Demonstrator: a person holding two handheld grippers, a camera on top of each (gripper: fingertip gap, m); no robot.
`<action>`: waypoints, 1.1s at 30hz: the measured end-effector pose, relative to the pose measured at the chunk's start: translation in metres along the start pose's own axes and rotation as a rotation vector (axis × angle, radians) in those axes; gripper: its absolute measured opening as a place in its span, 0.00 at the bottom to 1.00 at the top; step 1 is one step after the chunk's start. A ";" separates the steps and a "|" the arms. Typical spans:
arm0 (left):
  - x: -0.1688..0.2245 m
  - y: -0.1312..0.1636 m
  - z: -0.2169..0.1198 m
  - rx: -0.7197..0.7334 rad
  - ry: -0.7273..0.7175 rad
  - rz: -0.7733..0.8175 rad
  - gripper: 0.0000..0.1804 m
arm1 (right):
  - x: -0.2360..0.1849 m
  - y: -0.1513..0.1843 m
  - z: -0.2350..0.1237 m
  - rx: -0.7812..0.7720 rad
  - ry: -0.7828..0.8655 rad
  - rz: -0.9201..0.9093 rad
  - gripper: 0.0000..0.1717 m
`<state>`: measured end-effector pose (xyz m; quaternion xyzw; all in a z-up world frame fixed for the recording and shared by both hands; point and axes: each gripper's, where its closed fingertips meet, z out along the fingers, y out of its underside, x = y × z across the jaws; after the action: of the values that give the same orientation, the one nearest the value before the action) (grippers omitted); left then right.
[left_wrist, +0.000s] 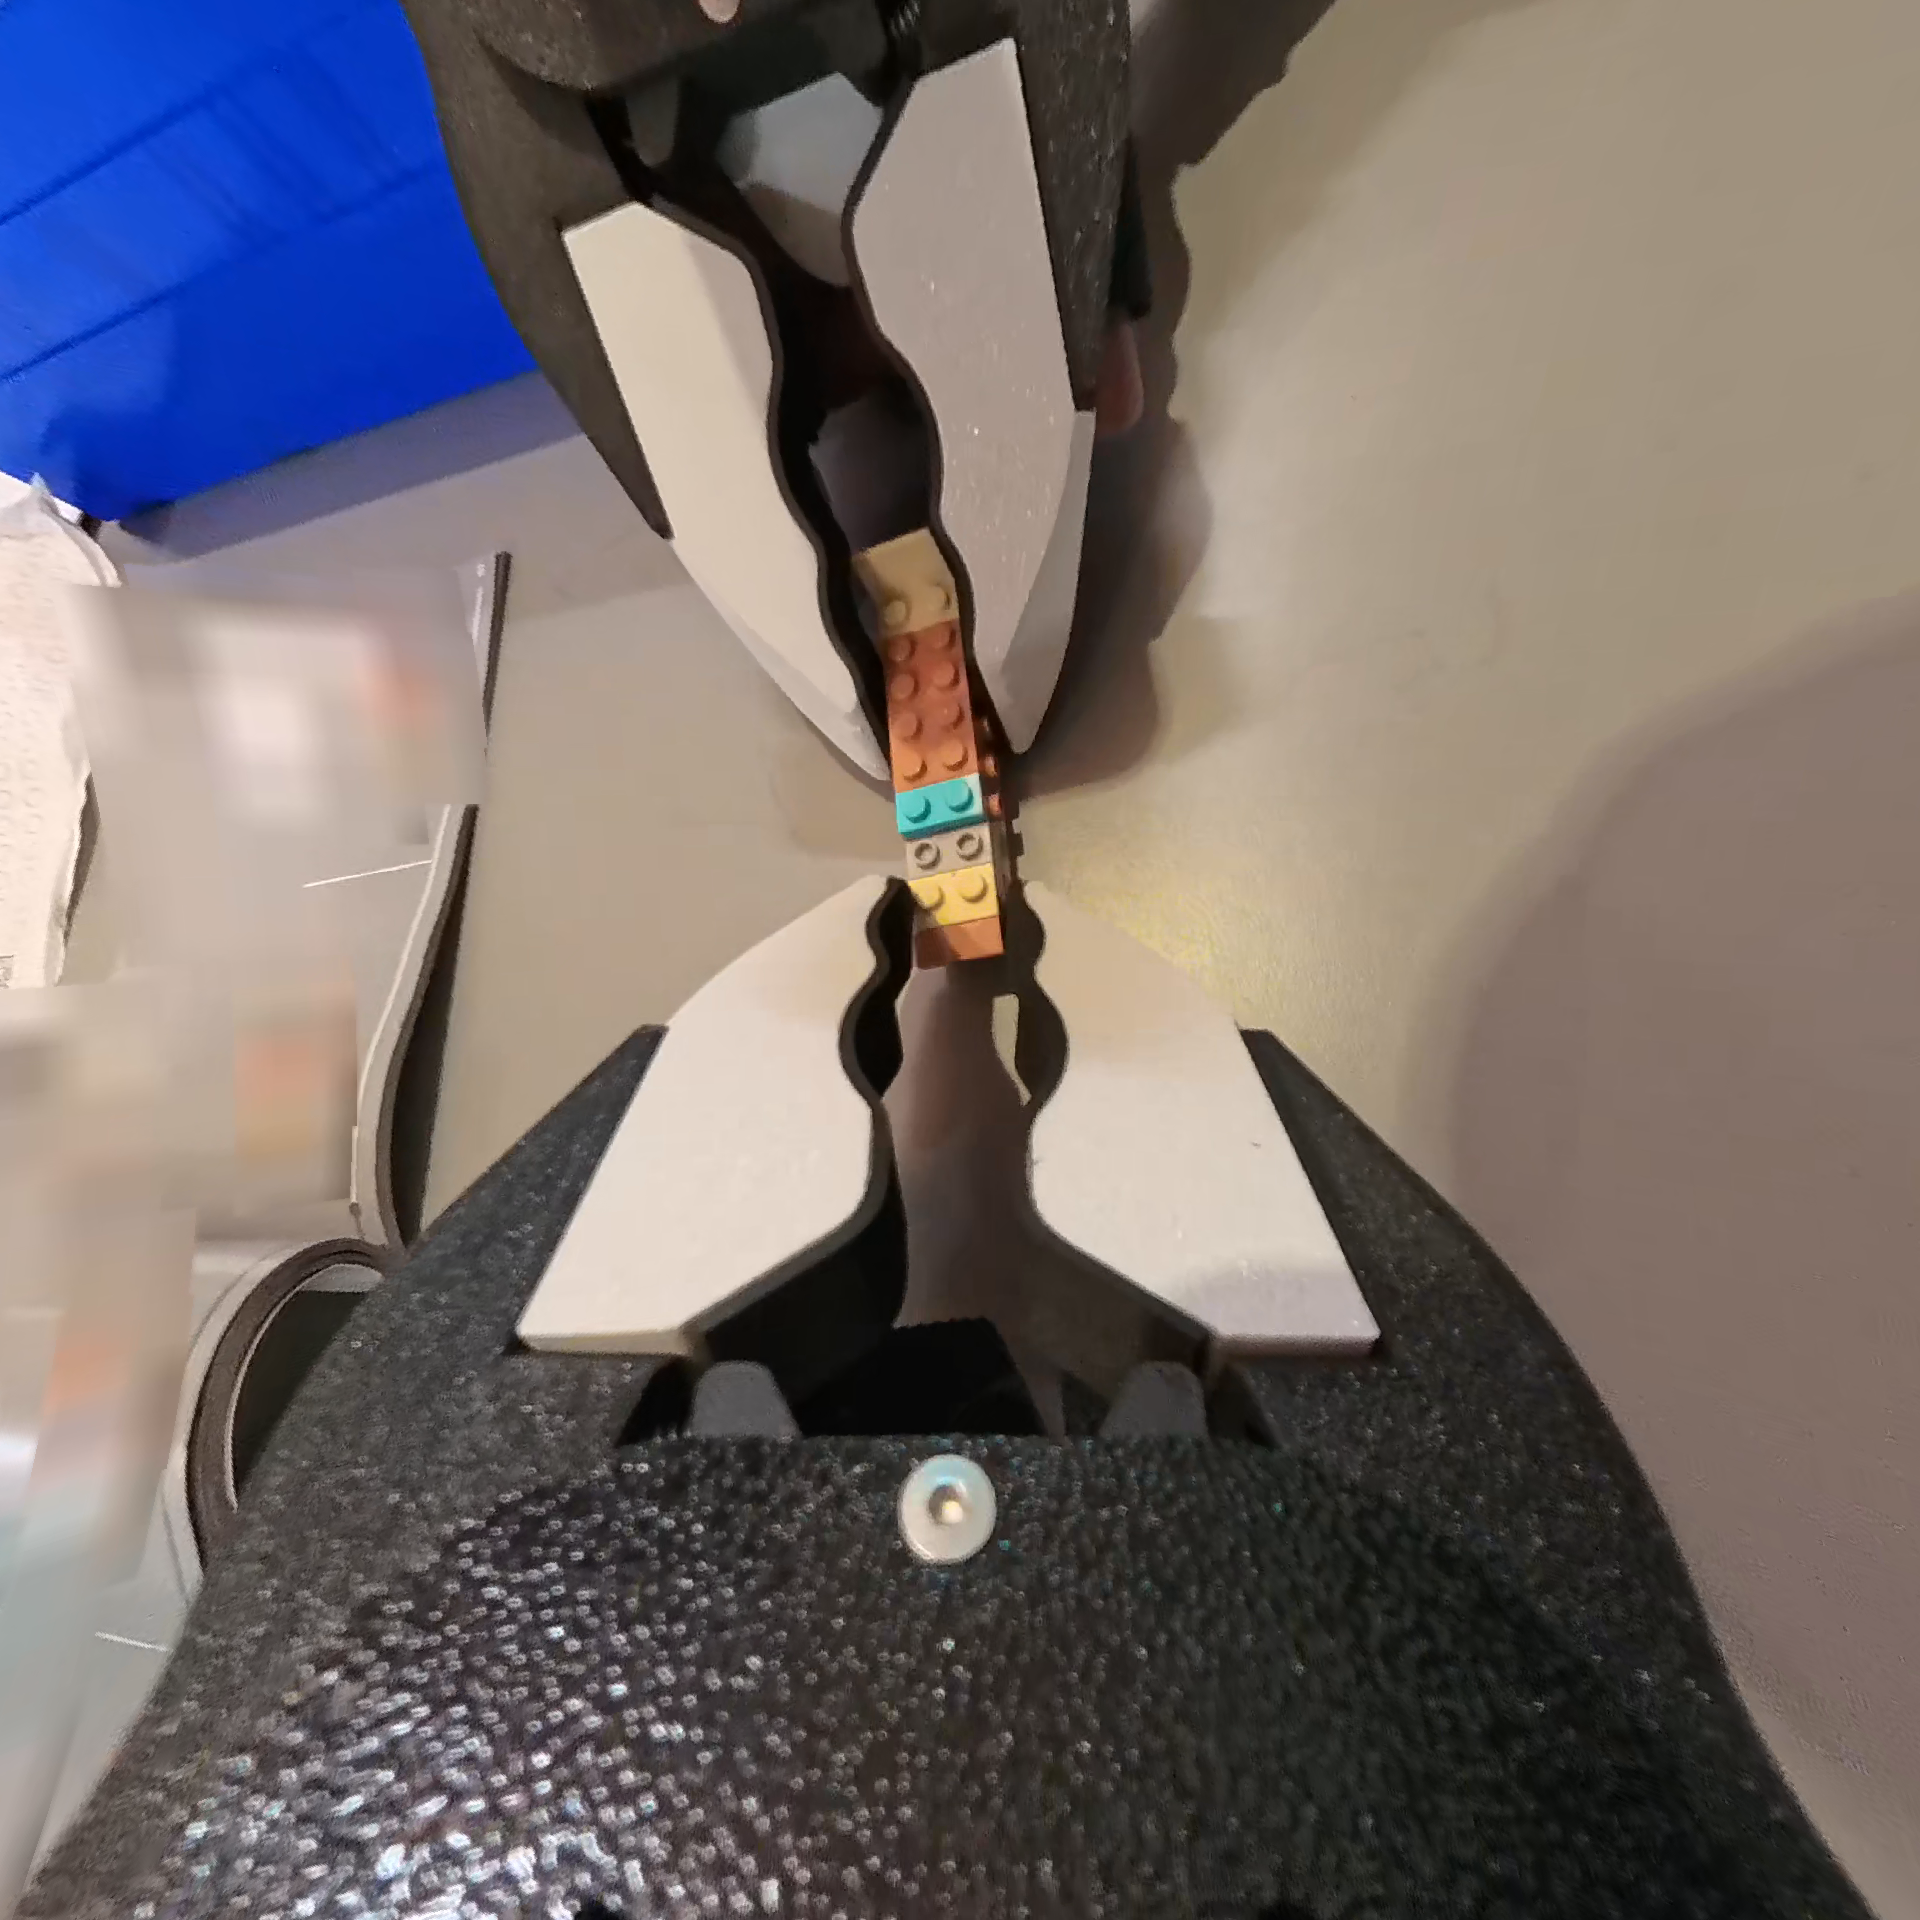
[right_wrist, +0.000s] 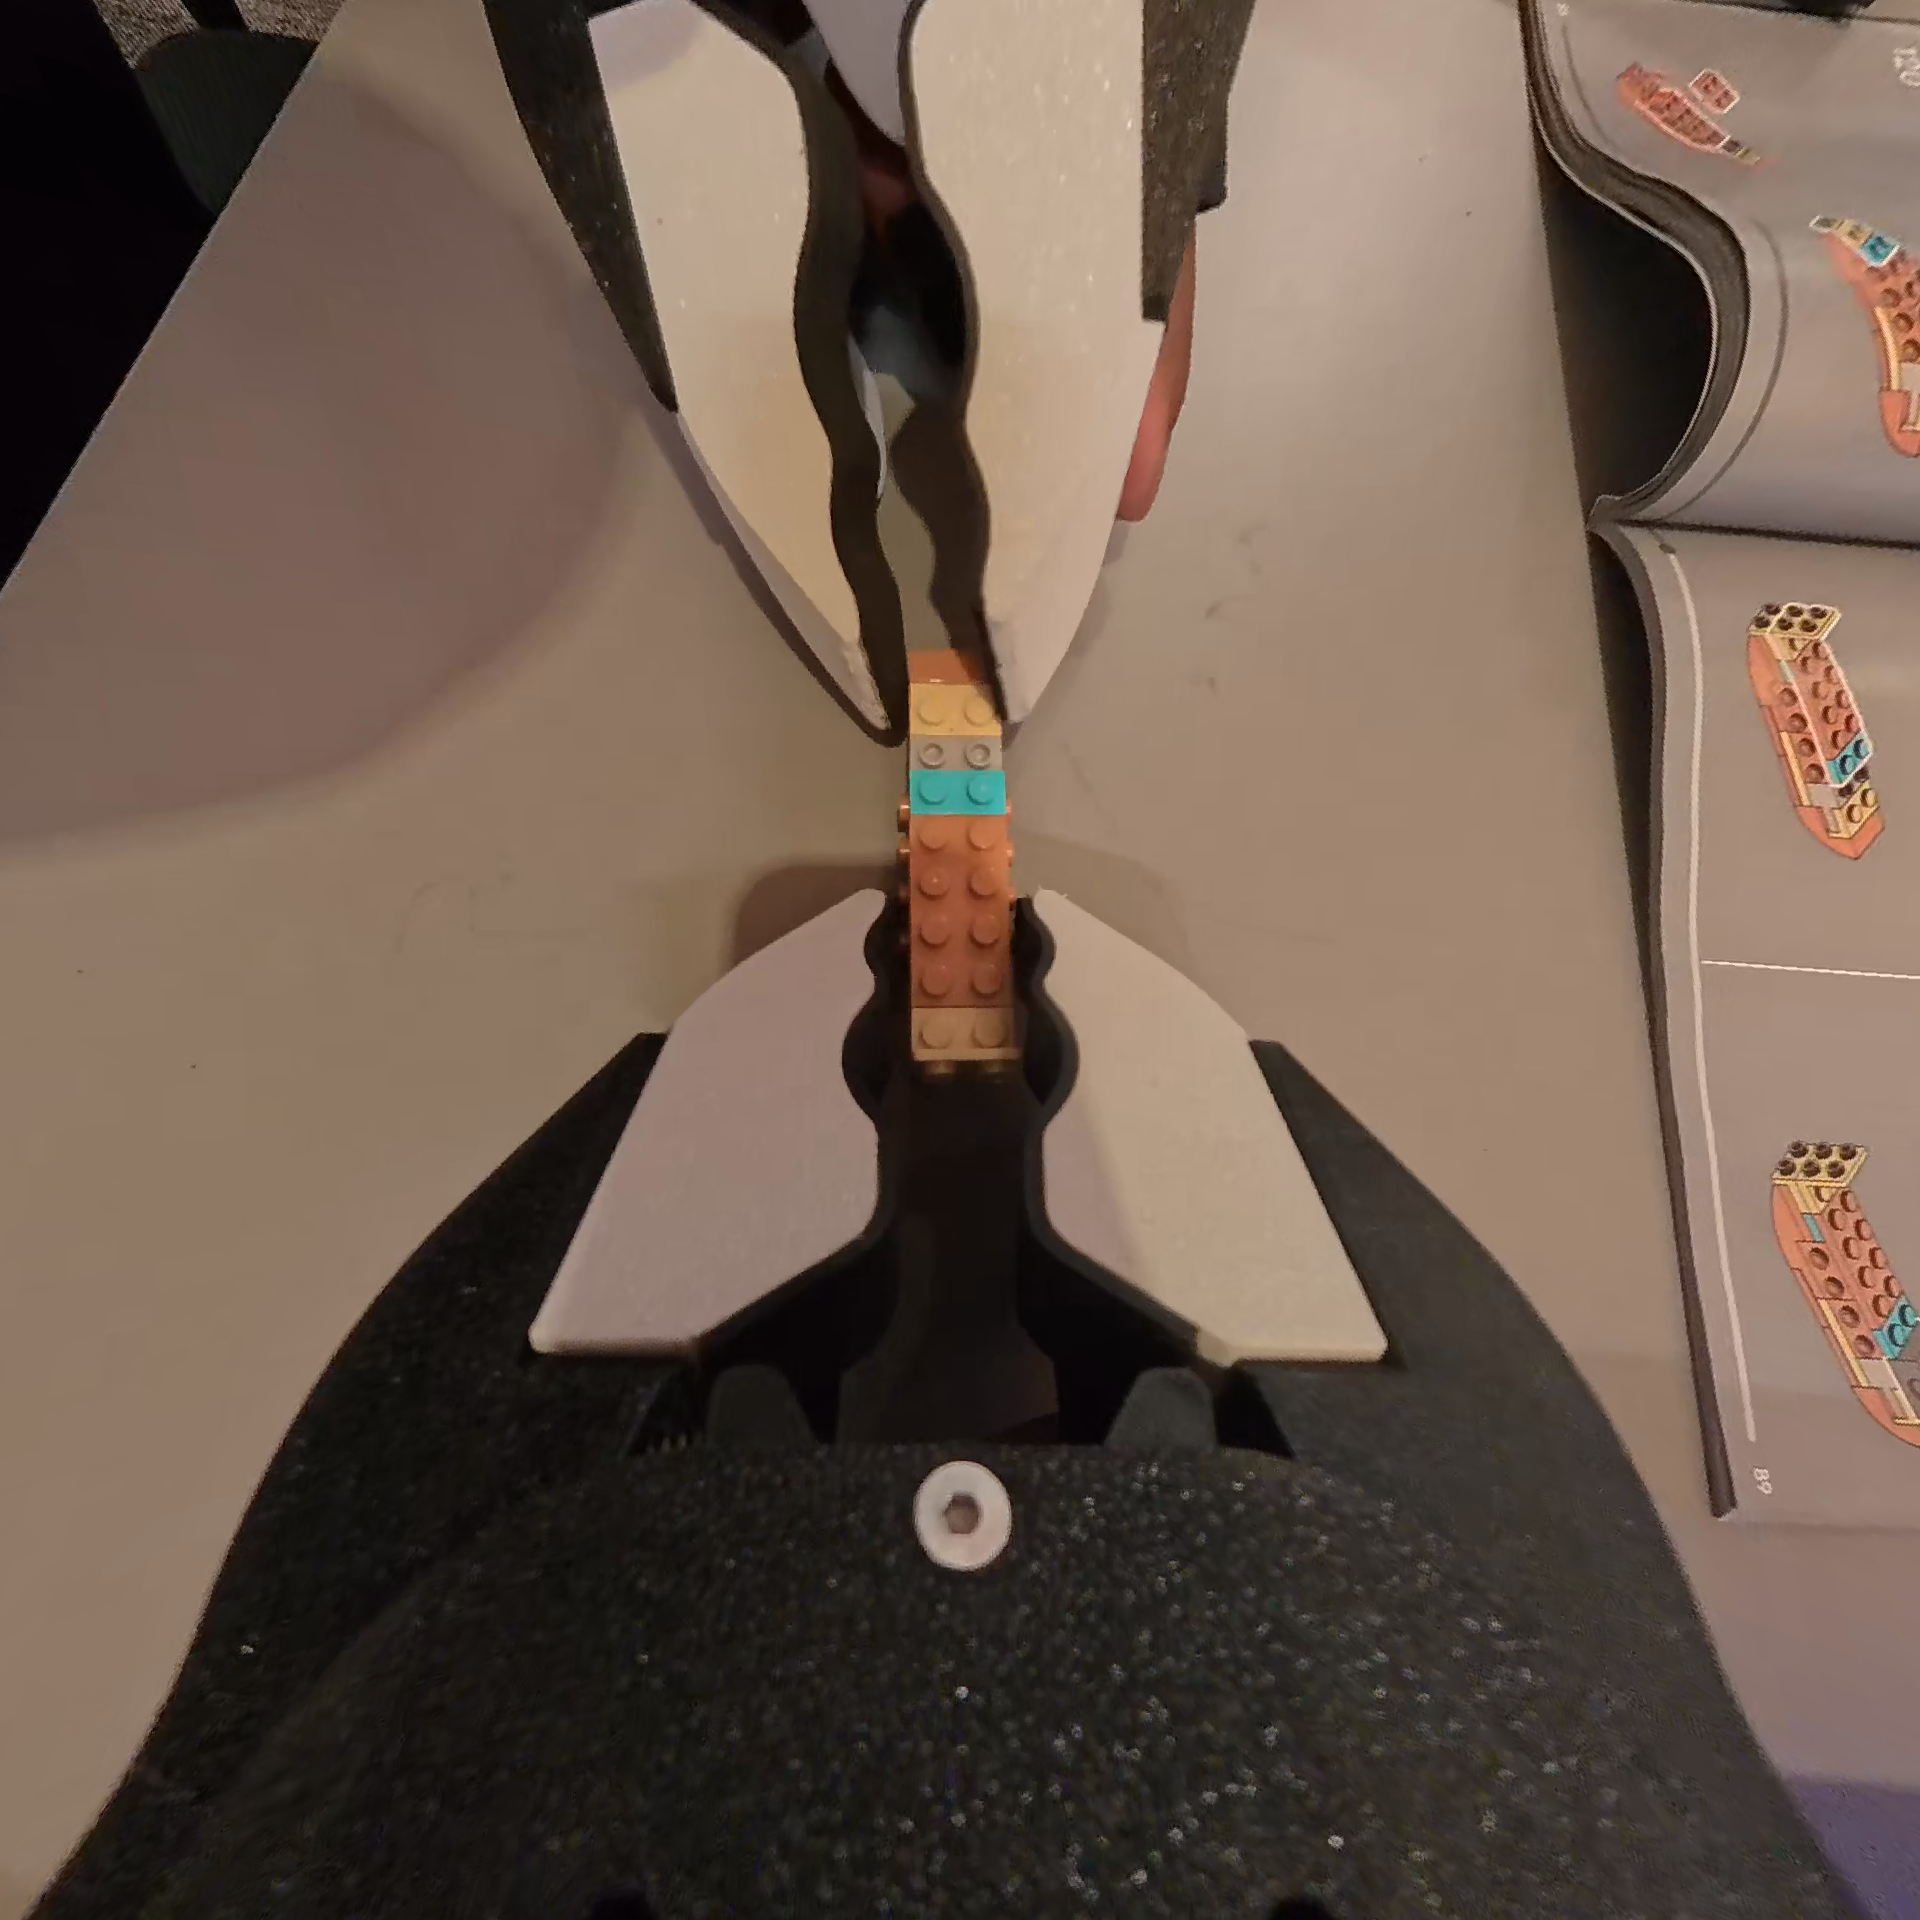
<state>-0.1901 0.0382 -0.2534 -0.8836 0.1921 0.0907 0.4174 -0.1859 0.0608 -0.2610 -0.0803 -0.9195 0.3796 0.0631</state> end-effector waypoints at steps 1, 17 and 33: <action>0.000 0.000 0.000 -0.002 0.001 -0.007 0.10 | 0.000 0.000 0.000 0.000 -0.001 0.000 0.12; -0.047 -0.044 -0.014 0.392 -0.009 -0.080 0.14 | 0.000 -0.002 -0.002 0.030 0.015 -0.004 0.12; -0.065 -0.053 -0.052 0.633 -0.064 -0.267 0.09 | -0.003 -0.014 -0.015 0.166 -0.073 0.036 0.13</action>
<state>-0.2274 0.0459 -0.1630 -0.7245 0.0802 -0.0012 0.6846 -0.1815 0.0609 -0.2405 -0.0774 -0.8849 0.4585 0.0291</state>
